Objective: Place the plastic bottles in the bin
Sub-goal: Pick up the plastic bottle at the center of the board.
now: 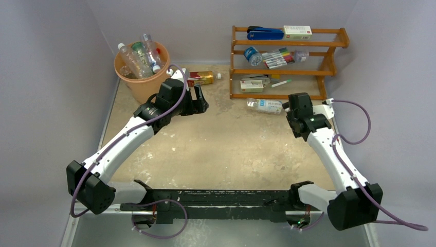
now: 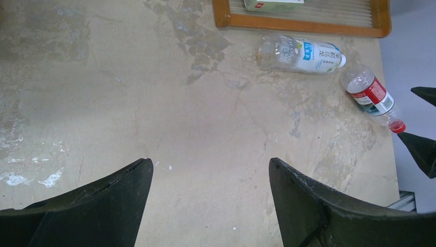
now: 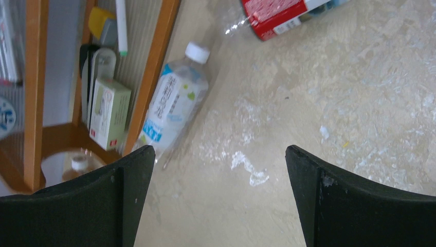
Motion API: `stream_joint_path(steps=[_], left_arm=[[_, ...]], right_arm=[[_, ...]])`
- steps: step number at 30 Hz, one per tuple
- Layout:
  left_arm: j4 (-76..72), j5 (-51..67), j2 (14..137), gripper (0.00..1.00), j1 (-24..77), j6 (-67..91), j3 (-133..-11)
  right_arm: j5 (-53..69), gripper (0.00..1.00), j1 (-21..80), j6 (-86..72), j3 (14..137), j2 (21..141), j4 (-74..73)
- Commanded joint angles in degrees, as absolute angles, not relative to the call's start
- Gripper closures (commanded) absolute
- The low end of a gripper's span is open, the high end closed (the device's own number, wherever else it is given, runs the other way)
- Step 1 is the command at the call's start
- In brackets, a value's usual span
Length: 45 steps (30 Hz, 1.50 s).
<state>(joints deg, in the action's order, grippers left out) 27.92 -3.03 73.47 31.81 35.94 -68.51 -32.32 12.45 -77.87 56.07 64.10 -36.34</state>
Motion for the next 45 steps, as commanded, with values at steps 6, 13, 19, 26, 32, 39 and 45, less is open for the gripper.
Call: stream_joint_path(steps=[6,13,19,26,32,39,45], left_arm=[[26.3,-3.7,71.5,0.17,32.8,36.2,-67.4],[27.1,-3.7,72.1,0.17,33.1,35.7,-67.5],[29.3,-4.3,72.7,0.17,33.3,34.8,-67.7],[31.9,-5.4,72.9,0.17,33.4,34.0,-68.2],[33.2,-6.0,73.0,0.17,33.4,33.8,-68.2],[33.8,-6.4,73.3,0.17,33.6,33.6,-68.1],[34.7,-6.8,73.0,0.17,33.6,32.8,-68.0]], right_arm=[[-25.6,0.0,-4.5,-81.1,55.9,70.4,-32.4],[-21.8,0.0,-10.7,-86.8,54.6,76.7,-32.3],[-19.8,0.0,-11.7,-91.2,55.0,82.4,-30.7],[-18.3,0.0,-12.7,-92.7,55.9,87.6,-27.0],[-18.0,0.0,-14.2,-91.4,57.7,91.4,-25.1],[-16.7,0.0,-16.2,-88.9,59.6,96.0,-24.6],[-15.8,0.0,-18.0,-86.2,62.0,99.8,-24.0]])
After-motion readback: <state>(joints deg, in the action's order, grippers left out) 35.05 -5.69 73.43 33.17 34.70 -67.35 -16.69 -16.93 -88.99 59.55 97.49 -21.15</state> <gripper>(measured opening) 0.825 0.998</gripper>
